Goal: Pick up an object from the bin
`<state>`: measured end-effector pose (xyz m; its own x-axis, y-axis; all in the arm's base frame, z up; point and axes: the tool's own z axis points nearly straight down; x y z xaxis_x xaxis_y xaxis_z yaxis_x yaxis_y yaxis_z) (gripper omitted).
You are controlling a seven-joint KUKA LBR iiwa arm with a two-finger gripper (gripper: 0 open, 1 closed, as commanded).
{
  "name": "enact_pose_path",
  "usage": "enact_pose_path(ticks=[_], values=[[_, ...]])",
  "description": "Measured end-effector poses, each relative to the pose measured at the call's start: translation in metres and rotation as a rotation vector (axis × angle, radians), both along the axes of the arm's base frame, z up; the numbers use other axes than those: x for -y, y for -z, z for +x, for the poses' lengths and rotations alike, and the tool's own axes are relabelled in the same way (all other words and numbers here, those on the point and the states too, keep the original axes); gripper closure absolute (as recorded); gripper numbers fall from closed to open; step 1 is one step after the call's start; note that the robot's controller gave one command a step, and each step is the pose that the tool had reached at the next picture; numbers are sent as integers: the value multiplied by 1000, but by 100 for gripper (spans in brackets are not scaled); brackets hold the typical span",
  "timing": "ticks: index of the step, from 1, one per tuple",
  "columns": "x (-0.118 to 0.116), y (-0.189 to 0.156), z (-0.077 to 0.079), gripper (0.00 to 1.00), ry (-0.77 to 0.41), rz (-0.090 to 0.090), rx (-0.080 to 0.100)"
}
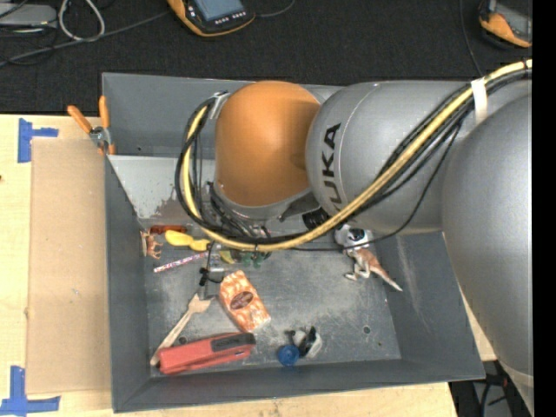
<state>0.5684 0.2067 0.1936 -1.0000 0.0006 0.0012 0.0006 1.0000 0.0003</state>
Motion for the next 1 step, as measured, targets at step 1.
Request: enact_pose_path(ticks=[1], values=[[50,6,-32,0,14,0,-4]])
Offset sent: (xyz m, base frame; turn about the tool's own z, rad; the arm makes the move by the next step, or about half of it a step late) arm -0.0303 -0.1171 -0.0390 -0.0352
